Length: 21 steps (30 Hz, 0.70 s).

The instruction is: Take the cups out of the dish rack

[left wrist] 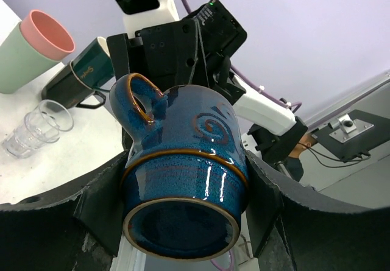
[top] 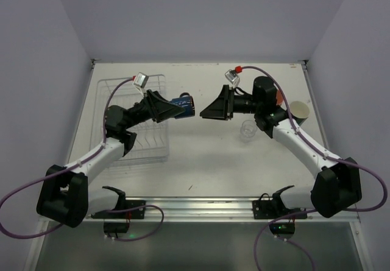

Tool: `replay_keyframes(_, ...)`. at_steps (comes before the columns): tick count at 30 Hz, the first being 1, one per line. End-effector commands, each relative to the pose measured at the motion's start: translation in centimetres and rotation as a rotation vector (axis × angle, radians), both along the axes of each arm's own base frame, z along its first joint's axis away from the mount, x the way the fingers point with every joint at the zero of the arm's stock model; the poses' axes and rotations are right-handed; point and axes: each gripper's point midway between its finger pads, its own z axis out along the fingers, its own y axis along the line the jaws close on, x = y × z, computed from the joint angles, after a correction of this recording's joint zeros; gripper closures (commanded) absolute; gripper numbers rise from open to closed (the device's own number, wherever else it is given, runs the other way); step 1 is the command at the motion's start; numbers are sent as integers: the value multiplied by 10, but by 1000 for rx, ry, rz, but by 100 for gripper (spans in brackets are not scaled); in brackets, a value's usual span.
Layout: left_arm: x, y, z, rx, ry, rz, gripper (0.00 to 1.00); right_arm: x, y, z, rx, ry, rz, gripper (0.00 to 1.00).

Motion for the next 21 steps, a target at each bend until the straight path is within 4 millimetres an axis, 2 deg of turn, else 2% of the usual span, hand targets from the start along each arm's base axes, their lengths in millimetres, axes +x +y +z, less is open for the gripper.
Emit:
replay_keyframes(1,-12,0,18,-41,-93,-24,100,-9,4,29,103,-47,56,49)
replay_keyframes(9,-16,-7,15,-44,-92,-53,100,-5,9,37,151,-14,88,49)
replay_keyframes(17,-19,-17,18,-55,-103,-84,100,-11,20,42,186,16,146,50)
replay_keyframes(21,-20,-21,17,-56,-102,-92,100,-14,25,44,190,15,160,58)
